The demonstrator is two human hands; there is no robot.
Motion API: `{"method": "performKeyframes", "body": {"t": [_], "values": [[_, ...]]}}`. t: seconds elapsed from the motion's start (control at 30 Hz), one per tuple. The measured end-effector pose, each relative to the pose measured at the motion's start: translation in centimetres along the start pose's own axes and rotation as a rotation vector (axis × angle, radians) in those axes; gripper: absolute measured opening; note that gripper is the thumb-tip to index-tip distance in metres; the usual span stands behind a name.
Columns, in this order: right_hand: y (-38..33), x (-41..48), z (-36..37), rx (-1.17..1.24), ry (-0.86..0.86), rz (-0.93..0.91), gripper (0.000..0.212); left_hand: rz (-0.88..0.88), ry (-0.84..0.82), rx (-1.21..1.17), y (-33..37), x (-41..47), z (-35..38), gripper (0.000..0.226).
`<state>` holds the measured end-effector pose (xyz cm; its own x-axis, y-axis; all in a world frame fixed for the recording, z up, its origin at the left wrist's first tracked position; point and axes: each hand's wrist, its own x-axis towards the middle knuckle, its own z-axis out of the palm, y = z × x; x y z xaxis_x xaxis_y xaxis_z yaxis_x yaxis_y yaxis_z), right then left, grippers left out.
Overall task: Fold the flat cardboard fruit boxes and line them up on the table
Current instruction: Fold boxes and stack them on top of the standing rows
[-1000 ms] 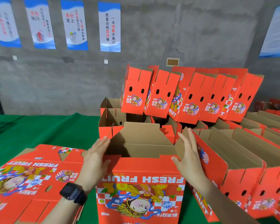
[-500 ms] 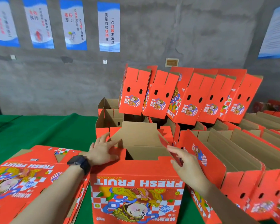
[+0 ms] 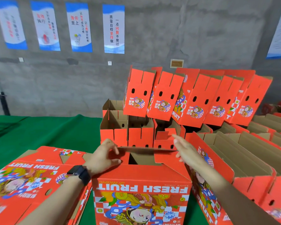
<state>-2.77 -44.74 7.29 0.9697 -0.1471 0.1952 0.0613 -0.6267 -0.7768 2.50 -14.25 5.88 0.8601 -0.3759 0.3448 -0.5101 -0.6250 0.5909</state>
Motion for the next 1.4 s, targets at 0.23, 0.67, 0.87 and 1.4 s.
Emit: {"method": "performKeyframes", "body": {"t": [0.23, 0.67, 0.87, 1.4], "values": [[0.9, 0.7, 0.0, -0.301, -0.281, -0.042, 0.045, -0.13, -0.022, 0.031, 0.7, 0.5, 0.1, 0.02], [-2.1, 1.1, 2.0, -0.805, -0.291, 0.005, 0.071, -0.244, -0.31, 0.541, 1.7, 2.8, 0.7, 0.076], [-2.6, 0.9, 3.3, -0.951, -0.245, -0.004, 0.073, -0.279, -0.278, 0.595, 2.3, 2.9, 1.4, 0.076], [0.3, -0.4, 2.6, -0.52, -0.104, -0.076, 0.056, -0.304, -0.305, 0.49, 2.2, 2.4, 1.0, 0.08]]}}
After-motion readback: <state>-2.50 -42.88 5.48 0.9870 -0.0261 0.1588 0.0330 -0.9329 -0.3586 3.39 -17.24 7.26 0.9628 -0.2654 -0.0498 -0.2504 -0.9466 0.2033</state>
